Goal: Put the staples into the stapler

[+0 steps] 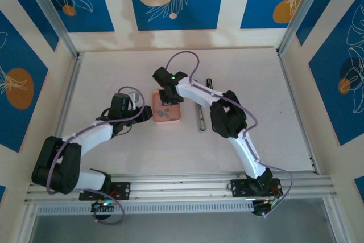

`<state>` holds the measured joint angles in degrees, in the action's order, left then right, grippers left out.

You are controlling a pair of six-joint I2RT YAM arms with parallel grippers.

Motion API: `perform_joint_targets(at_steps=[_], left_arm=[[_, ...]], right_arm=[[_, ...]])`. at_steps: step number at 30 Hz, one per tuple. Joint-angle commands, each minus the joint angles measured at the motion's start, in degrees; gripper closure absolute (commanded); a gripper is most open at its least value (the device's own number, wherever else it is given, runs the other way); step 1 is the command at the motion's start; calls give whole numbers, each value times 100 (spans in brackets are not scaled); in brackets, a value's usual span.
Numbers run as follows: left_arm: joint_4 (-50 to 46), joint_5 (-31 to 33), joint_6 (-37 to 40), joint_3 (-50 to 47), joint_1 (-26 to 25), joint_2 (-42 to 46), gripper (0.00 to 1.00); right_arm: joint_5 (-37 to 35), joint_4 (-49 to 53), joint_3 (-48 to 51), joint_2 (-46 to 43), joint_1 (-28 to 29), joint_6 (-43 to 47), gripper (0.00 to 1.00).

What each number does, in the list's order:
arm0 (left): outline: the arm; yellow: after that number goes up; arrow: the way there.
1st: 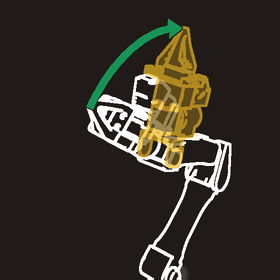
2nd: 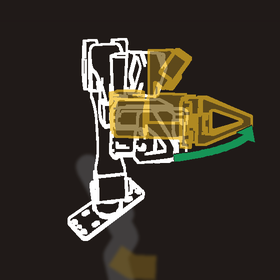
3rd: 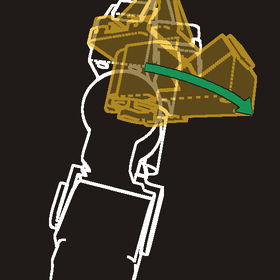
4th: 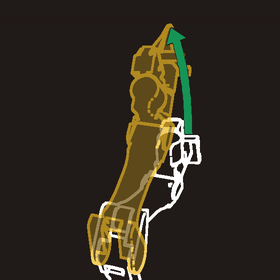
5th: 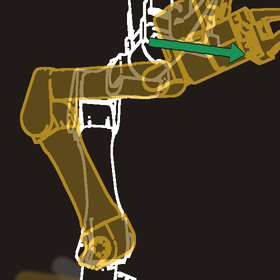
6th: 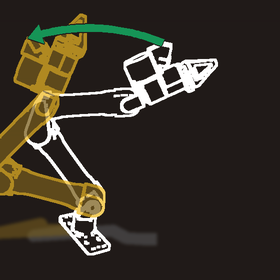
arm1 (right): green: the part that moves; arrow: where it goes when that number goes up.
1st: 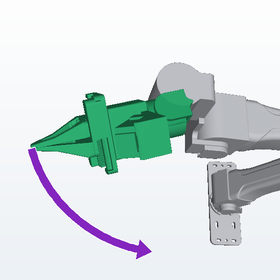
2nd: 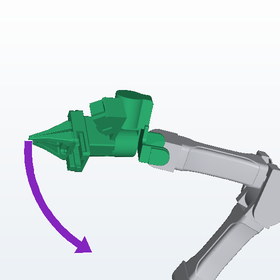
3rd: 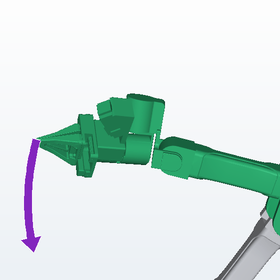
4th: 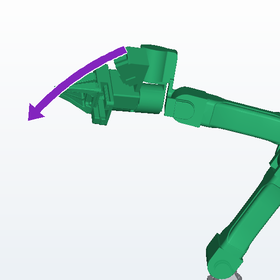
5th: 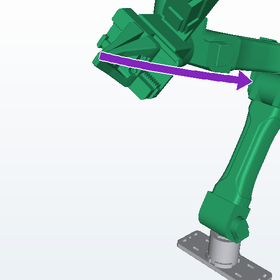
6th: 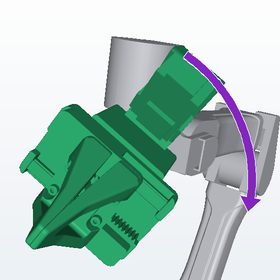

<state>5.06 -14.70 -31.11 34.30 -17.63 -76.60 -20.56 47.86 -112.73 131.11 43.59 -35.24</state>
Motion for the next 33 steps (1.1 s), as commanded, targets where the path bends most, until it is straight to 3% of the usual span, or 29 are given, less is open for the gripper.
perform_joint_targets(at_steps=[1,8,17,23,33], left_arm=[[-29,49,394,129,-45,265,45],[351,174,859,138,-631,432,45],[819,262,1306,170,-1175,254,45],[838,248,1413,268,-1287,131,44],[1103,-65,1583,210,-1368,70,44]], right_arm=[[-183,-557,826,-1211,69,-34,83],[-160,-937,3503,-3164,318,-607,82],[-42,-316,5747,-4653,724,-1931,82],[280,-296,6479,-4904,739,-2255,82],[621,-365,6453,-4203,682,-2073,79]])
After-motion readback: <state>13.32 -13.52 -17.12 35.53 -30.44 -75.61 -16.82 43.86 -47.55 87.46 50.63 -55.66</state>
